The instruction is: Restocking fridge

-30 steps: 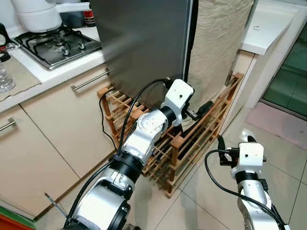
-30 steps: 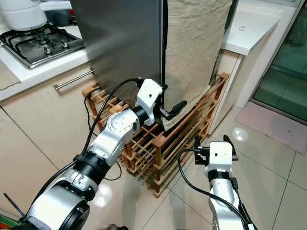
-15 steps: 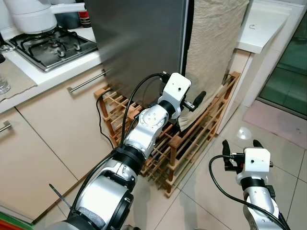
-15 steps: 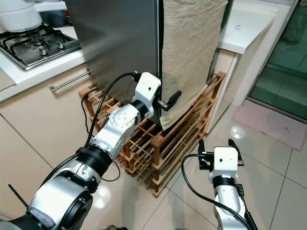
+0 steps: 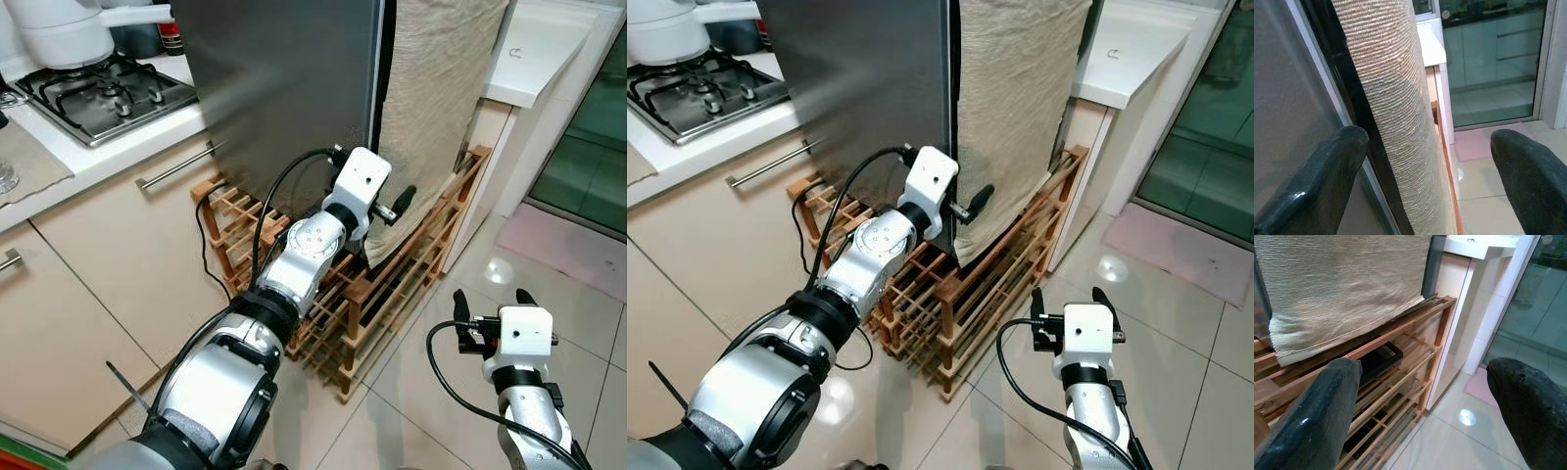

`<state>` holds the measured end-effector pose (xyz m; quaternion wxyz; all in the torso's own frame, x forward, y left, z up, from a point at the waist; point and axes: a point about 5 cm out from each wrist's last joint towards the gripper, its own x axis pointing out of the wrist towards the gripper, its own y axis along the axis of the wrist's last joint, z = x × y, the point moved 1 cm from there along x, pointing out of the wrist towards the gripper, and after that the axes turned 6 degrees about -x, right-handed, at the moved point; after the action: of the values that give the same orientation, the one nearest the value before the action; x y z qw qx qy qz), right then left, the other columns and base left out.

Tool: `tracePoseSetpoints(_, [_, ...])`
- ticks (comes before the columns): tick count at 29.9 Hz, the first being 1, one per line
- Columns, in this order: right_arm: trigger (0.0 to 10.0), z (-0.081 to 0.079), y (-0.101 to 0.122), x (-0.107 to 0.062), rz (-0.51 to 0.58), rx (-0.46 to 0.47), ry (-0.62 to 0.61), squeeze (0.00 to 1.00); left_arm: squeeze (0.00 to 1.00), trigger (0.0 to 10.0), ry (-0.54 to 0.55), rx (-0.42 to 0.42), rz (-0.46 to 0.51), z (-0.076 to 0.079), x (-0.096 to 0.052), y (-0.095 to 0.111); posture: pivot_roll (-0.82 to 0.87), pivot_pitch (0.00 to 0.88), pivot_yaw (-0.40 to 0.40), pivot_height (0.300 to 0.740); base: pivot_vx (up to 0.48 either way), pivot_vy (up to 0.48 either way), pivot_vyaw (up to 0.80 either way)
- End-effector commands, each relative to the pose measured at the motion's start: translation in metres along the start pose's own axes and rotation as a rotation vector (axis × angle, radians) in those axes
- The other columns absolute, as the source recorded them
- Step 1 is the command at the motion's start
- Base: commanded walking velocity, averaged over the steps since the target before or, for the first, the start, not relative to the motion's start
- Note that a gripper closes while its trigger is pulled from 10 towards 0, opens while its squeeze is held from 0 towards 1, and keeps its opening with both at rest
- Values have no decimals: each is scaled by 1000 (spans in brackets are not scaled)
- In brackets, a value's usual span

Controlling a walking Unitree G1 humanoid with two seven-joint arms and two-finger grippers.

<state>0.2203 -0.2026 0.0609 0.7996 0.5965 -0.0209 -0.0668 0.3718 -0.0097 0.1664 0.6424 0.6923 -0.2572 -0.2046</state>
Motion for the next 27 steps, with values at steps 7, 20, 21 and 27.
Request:
tracePoseSetpoints(7, [10000,-3,2,-1,-3,12,11,0,0,10000,-32,-10,-12,19,13,7,-278,3,97,730,0,0,0])
tracePoseSetpoints(20, [10000,-4,3,1,-5,7,21,0,0,10000,-78,1,-91,46,16,-4,-267,9,93,730,0,0,0])
tracePoseSetpoints(21, [10000,-4,3,2,-6,7,21,0,0,10000,-126,-34,-71,53,17,-1,-265,8,92,730,0,0,0])
tracePoseSetpoints(27, [10000,-4,3,5,-5,6,22,0,0,10000,-232,-109,-2,69,19,12,-262,7,90,730,0,0,0])
